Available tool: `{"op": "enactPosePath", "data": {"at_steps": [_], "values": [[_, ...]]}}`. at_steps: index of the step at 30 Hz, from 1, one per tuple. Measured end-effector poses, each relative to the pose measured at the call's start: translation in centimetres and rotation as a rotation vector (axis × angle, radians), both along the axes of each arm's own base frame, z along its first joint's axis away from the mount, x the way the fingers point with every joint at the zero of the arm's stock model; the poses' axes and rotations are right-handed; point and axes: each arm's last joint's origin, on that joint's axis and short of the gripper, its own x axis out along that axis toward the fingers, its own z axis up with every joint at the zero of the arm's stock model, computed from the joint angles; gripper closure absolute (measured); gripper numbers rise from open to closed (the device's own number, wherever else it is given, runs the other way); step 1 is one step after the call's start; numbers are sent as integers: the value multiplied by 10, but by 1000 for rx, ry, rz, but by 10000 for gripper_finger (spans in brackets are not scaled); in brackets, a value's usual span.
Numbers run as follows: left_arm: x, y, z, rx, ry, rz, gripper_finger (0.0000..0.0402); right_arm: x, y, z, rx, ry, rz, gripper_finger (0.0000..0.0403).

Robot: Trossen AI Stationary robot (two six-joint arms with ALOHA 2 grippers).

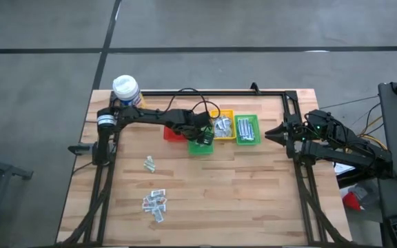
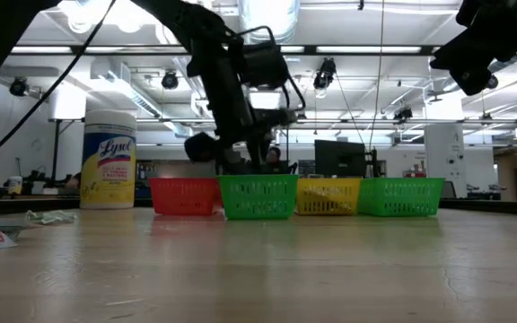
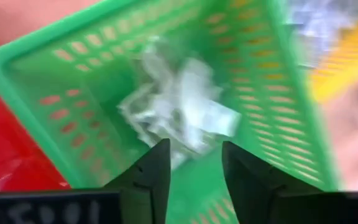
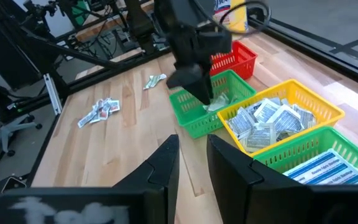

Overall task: Pick & Place First Aid Supplies
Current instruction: Put the bandage into the left green basket

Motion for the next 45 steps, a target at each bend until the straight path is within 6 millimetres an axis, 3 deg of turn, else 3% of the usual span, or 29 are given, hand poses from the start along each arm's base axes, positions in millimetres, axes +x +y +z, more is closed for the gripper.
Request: {"op": "enactPosePath", "data": {"at_steps": [5,12,20,26,34,45], "values": [[-9,-8,32,-62,-86,-67,249,0,0,0,0,0,0,316],[-43,-31,77,-88,-60,-97,249,0,0,0,0,0,0,324],[-83,-58,106,-69,50,-27,250,0,0,0,0,1,0,335],[-103,-73,113,-57,158,21,250,0,0,0,0,1,0,328],[-116,-89,112,-66,266,28,250,0,0,0,0,0,0,317],[-130,-111,92,-47,336,39,250,0,0,0,0,1,0,330]]}}
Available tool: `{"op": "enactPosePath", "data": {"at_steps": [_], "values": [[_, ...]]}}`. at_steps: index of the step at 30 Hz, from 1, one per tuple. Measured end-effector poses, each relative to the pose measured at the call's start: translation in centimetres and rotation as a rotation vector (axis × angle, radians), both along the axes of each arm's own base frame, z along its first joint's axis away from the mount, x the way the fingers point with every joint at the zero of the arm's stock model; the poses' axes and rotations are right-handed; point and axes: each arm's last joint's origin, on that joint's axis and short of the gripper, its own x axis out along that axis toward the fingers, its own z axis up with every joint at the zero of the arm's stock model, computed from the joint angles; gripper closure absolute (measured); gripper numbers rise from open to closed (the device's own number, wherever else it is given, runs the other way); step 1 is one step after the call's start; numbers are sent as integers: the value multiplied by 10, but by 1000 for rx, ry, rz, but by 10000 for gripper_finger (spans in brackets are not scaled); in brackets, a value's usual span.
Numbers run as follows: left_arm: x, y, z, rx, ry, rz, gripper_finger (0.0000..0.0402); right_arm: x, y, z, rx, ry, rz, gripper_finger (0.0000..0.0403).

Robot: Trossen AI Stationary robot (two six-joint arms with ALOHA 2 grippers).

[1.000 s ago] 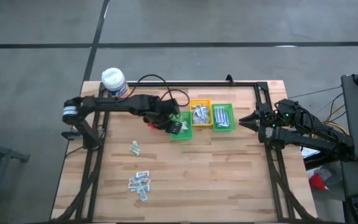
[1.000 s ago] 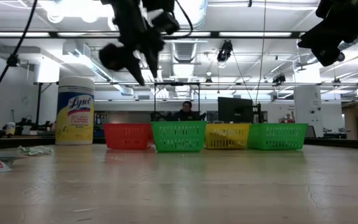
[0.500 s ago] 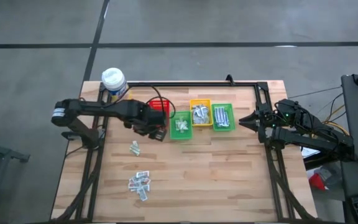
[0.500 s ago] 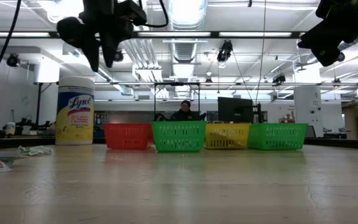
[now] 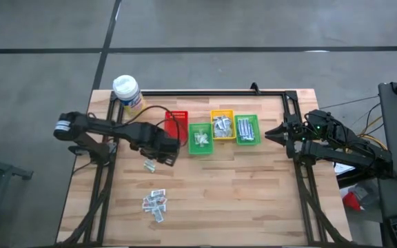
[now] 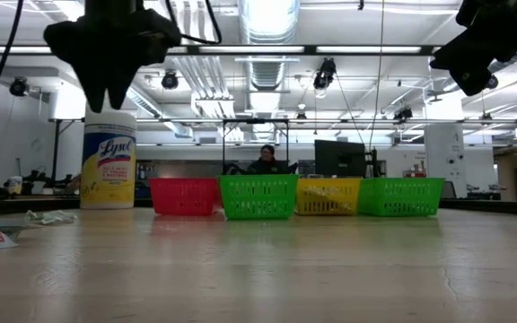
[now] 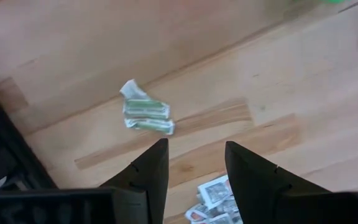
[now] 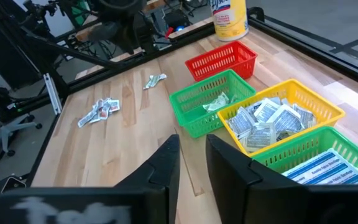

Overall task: Pick & Place First Aid Supplies
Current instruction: Put the bandage into the left green basket

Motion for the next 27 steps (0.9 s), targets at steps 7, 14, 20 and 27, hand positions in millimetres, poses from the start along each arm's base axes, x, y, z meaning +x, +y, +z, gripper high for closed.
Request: {"op": "enactPosePath", "data": {"at_steps": [7,14,20,27], "values": [[-19,-6,-13,2,18,11,250,0,0,0,0,0,0,333],[-40,-5,-28,4,10,7,250,0,0,0,0,0,0,322],[-59,-2,-45,4,9,7,250,0,0,0,0,0,0,318],[-78,1,-73,-3,-36,8,250,0,0,0,0,0,0,329]]}}
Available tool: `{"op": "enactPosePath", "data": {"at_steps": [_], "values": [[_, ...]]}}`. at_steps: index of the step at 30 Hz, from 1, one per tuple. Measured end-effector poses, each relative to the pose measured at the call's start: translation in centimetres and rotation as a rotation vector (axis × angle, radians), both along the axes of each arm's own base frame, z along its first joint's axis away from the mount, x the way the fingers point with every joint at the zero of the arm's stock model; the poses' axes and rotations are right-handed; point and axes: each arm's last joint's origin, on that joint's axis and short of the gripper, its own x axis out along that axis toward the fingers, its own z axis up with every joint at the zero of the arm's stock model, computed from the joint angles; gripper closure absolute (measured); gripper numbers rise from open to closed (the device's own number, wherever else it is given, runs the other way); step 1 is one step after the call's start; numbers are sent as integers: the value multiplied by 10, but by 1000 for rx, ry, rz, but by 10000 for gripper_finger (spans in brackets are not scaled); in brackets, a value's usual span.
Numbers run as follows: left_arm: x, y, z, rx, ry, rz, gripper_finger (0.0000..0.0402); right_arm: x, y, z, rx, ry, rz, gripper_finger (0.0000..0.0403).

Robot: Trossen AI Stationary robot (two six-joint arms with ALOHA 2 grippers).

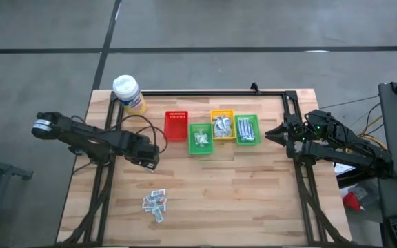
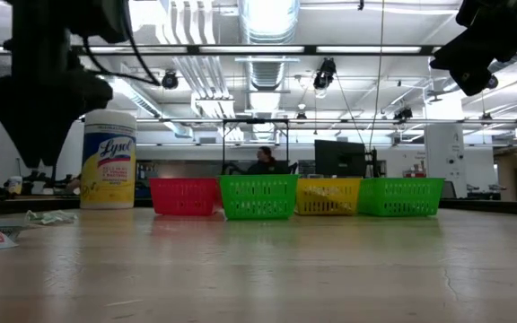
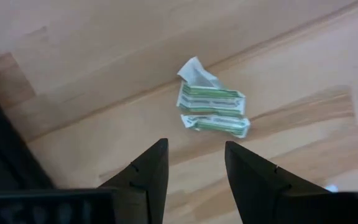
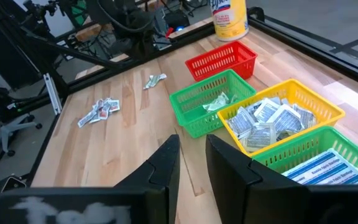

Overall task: Pick & Place First Aid Supplies
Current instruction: Put the bandage into the left green basket

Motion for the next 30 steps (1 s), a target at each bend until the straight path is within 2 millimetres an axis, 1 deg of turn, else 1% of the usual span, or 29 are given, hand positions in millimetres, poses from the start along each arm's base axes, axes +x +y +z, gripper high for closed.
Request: {"op": "enactPosePath", "data": {"at_steps": [4,8,12,19,24,30], "values": [[-8,1,-18,-7,-38,6,250,0,0,0,0,0,0,335],[-11,1,-35,-33,-61,22,250,0,0,0,0,0,0,332],[-14,1,-46,-60,-53,43,250,0,0,0,0,0,0,325],[-16,1,-53,-74,-49,58,250,0,0,0,-1,0,0,317],[-11,0,-58,-77,-71,70,250,0,0,0,-3,0,1,317],[-5,1,-67,-65,-64,80,251,0,0,0,-3,0,1,328]]}}
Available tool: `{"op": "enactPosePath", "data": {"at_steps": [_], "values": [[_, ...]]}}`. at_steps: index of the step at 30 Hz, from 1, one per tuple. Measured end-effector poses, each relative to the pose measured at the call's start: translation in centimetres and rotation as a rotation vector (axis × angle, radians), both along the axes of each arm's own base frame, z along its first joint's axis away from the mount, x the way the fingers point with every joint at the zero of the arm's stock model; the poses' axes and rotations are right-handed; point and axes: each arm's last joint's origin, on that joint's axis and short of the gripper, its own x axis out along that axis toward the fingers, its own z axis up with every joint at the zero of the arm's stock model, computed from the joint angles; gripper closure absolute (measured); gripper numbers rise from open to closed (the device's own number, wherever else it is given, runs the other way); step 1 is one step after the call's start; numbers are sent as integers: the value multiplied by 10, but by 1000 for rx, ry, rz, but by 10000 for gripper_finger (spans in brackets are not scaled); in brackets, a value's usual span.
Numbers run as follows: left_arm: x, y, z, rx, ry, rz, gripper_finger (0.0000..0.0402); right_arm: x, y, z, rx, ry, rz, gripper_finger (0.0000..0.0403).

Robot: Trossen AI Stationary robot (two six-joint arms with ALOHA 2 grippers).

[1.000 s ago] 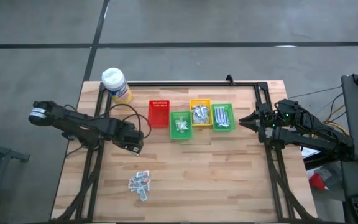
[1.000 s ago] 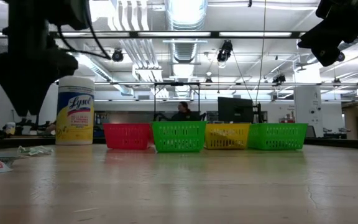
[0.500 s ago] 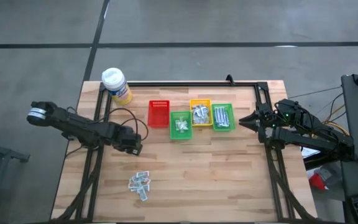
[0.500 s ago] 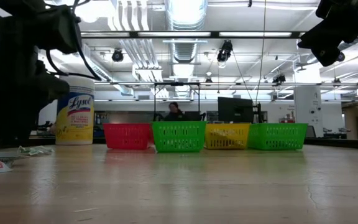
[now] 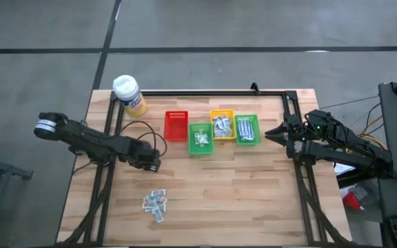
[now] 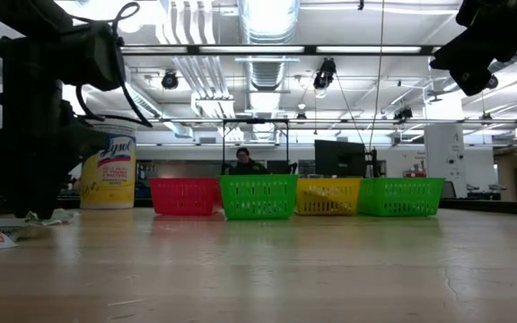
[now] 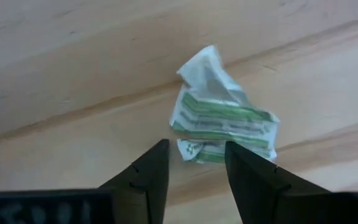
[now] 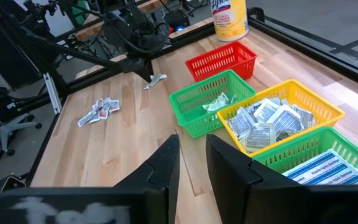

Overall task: Pick & Place First Aid Supplies
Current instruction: Put the bandage into the left green basket

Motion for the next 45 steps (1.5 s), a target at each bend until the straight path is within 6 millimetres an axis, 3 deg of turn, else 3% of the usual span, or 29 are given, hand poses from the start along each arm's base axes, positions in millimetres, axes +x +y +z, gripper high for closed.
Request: {"op": "enactPosePath", "data": {"at_steps": [23,31,45], "values": [[1,-1,0,-36,-8,5,343,0,0,0,0,0,0,316],[0,-1,0,-32,-4,6,394,0,0,0,-1,0,0,330],[-1,-2,11,-70,17,15,401,0,0,0,-1,0,0,323]]}}
